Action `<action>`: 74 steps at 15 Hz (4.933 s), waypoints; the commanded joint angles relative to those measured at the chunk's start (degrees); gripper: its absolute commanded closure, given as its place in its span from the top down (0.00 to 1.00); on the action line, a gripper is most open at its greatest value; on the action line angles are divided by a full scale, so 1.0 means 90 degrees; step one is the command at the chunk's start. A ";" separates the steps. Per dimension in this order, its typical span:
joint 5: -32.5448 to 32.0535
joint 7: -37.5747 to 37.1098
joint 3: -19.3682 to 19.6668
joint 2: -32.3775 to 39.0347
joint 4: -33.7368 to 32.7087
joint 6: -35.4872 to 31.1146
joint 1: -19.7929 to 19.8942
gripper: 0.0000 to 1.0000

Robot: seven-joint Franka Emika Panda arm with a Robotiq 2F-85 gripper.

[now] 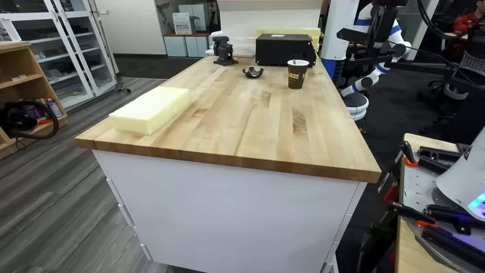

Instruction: Remove the marker from the cup and put it on the table

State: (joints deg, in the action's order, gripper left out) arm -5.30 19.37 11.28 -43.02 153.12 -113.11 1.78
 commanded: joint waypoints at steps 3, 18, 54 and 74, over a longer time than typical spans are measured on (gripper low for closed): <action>0.0021 0.0014 -0.0025 0.0005 -0.0011 0.0014 0.0025 1.00; -0.1624 0.1413 0.0282 0.0267 -0.1138 0.1879 0.0219 1.00; -0.0158 0.5128 0.0067 0.4002 -0.3177 -0.1120 0.0177 1.00; 0.0358 0.6219 -0.0169 0.6042 -0.5087 -0.1642 0.0974 0.71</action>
State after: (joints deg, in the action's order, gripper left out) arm -4.41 72.76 11.61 9.00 110.27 -127.02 8.75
